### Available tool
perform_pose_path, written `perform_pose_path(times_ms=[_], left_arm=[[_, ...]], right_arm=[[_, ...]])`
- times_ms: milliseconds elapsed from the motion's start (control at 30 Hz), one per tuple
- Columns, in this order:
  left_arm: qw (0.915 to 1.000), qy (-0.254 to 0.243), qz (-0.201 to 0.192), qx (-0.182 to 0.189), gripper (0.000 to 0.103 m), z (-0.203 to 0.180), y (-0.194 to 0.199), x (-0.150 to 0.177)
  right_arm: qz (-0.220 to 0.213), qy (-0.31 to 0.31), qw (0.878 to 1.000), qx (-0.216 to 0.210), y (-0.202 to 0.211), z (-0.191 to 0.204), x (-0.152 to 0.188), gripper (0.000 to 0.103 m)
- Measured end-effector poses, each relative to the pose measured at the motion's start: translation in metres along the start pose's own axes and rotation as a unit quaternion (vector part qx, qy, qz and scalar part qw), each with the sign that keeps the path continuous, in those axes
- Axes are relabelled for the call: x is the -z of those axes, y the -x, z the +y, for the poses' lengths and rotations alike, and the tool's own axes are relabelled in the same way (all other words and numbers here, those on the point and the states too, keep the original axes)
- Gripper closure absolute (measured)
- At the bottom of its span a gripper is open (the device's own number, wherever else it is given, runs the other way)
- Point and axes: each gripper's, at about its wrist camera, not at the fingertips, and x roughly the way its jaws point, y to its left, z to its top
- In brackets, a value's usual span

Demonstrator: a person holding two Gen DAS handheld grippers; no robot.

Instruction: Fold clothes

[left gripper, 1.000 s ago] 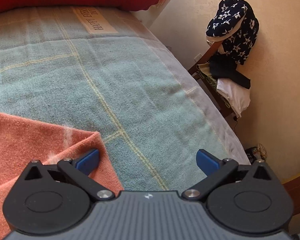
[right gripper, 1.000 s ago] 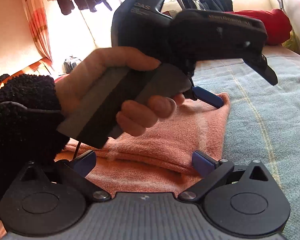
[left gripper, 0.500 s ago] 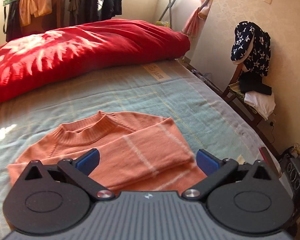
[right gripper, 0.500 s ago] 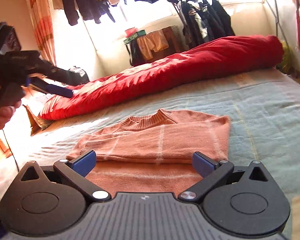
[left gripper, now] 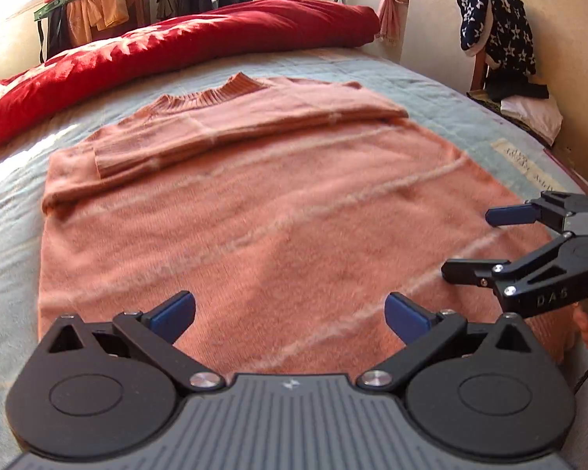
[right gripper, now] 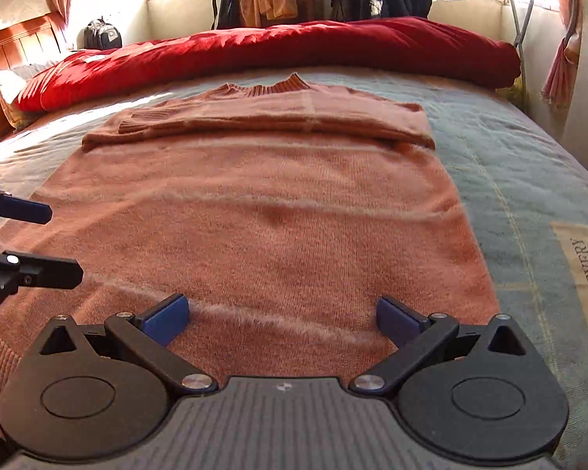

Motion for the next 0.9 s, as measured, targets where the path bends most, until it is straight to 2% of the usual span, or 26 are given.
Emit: perform_pose_path(times_ms=[200, 400, 567, 700, 900], left_arm=[[0.9970, 0.023, -0.074, -0.002, 0.001, 0.005, 0.011, 0.043], [0.9905, 0.042, -0.126, -0.034, 0.001, 0.001, 0.032, 0.077], [0.9876, 0.069, -0.136, -0.038, 0.001, 0.003, 0.038, 0.085], [0.9885, 0.078, -0.126, -0.028, 0.001, 0.008, 0.041, 0.083], [0.9889, 0.077, -0.124, -0.027, 0.001, 0.008, 0.047, 0.090]], right_arm=[[-0.044, -0.003, 0.999, -0.003, 0.005, -0.002, 0.019, 0.000], [-0.025, 0.012, 1.000, 0.011, 0.029, 0.004, 0.036, 0.000], [-0.044, -0.017, 0.999, 0.018, 0.042, 0.003, 0.057, 0.000], [-0.052, -0.012, 0.998, 0.035, 0.040, 0.009, 0.060, 0.000], [-0.067, -0.014, 0.997, 0.036, 0.042, 0.007, 0.065, 0.000]])
